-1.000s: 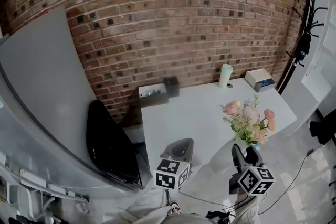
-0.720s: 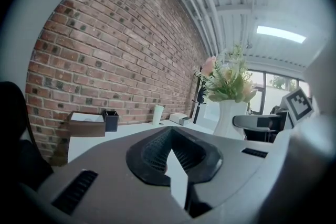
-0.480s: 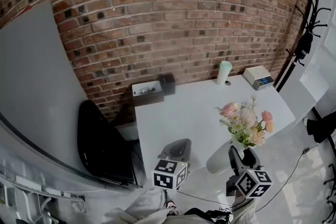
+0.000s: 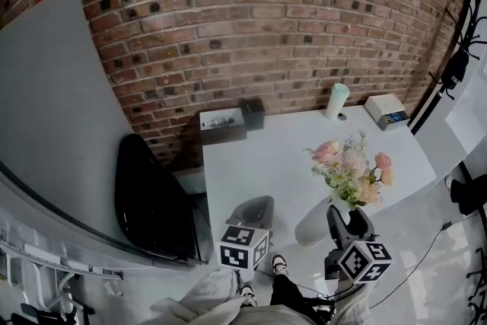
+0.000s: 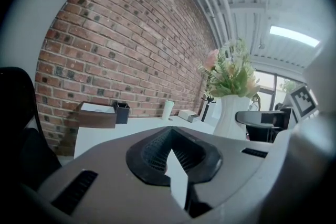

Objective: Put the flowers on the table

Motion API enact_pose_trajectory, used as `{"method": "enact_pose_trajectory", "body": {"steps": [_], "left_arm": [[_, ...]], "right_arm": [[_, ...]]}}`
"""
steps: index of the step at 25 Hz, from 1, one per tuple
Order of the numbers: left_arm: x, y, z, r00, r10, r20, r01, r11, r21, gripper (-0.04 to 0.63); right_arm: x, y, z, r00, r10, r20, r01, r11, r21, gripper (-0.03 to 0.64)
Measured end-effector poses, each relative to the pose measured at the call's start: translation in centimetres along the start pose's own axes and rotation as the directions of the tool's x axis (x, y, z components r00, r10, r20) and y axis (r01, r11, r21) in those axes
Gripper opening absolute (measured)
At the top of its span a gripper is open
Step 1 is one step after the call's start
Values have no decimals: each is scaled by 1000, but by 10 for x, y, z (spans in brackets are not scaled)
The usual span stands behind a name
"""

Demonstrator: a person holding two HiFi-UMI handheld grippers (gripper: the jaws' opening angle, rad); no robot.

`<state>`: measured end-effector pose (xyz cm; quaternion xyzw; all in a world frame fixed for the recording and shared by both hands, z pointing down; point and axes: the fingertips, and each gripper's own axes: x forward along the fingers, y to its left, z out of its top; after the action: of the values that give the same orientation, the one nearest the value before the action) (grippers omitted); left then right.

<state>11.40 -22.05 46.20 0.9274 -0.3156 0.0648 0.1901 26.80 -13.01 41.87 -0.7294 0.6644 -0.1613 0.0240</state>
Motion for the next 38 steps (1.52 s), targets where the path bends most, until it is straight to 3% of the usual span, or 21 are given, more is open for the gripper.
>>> {"method": "enact_pose_trajectory", "body": {"steps": [10,26,38], "left_arm": [[27,31,21,995,93,20,-93,996,-2,6],[77,55,23,987,159,-22,-159,987,1,6],[108,112,35,956,292,-26,-293,955,-45,6]], "right_arm": [[58,6,13,993,115,-25,-115,993,-39,262],[127,-20,16,982,171,-81,-173,984,-27,261],[209,-17,25,958,263,-117,-270,962,-39,261]]}}
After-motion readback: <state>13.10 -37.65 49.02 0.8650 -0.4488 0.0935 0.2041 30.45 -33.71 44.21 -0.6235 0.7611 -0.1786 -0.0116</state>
